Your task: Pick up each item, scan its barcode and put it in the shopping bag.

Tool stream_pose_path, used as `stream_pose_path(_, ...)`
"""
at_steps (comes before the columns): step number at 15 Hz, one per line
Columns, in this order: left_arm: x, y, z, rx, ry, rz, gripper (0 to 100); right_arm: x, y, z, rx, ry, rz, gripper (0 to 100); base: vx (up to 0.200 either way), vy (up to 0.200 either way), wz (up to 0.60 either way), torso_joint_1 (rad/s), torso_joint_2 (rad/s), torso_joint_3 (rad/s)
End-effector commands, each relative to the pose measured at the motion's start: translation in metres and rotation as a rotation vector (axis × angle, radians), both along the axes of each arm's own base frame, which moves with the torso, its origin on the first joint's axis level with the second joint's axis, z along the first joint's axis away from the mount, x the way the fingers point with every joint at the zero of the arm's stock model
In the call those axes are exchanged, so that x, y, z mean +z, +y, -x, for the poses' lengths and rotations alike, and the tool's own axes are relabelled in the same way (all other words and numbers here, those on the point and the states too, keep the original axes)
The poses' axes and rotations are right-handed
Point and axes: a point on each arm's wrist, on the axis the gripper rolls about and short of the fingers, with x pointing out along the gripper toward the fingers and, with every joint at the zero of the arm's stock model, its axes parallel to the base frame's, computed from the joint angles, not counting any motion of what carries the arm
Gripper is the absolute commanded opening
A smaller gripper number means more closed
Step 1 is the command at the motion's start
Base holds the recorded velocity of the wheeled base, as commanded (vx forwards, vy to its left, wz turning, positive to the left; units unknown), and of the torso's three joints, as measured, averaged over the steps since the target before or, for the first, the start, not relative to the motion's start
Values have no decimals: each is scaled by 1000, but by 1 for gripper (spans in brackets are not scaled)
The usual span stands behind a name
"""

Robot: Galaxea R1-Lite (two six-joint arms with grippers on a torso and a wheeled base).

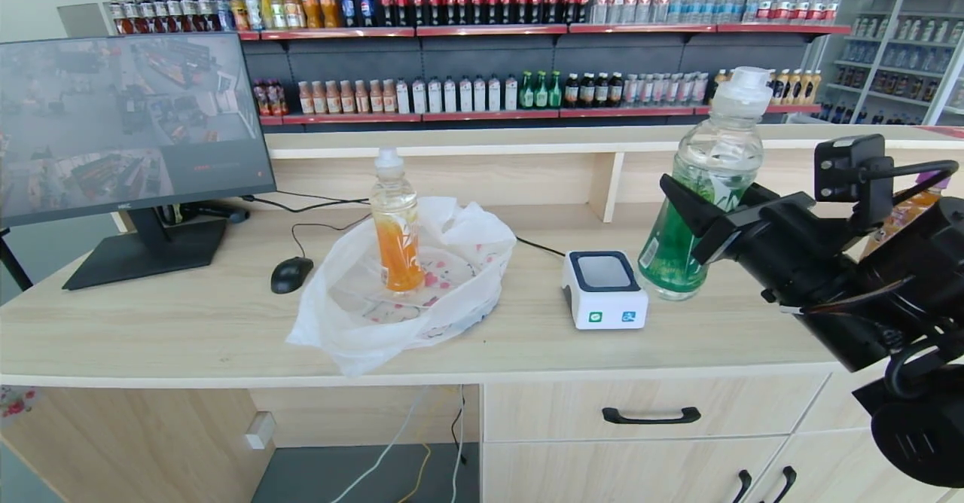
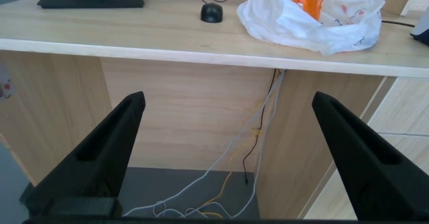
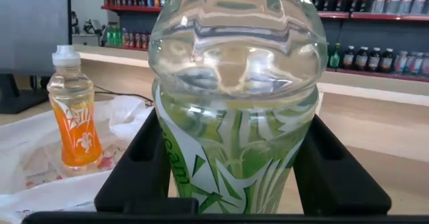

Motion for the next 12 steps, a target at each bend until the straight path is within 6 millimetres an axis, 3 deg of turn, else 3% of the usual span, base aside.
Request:
stream_pose_path(1, 0, 0, 0, 1, -1, 0, 100, -3, 1, -3, 8, 23, -32, 0, 0, 200, 0, 2, 2, 7)
stream_pose_path(5, 0, 0, 0, 2, -1, 3, 100, -13, 0, -2, 6, 59, -10, 0, 0, 200, 0, 1, 0, 2)
stream_pose_path(12, 0, 0, 0, 4, -1, 6, 100, -11, 2, -8, 4, 47, -13, 0, 0, 200, 0, 4, 0, 3)
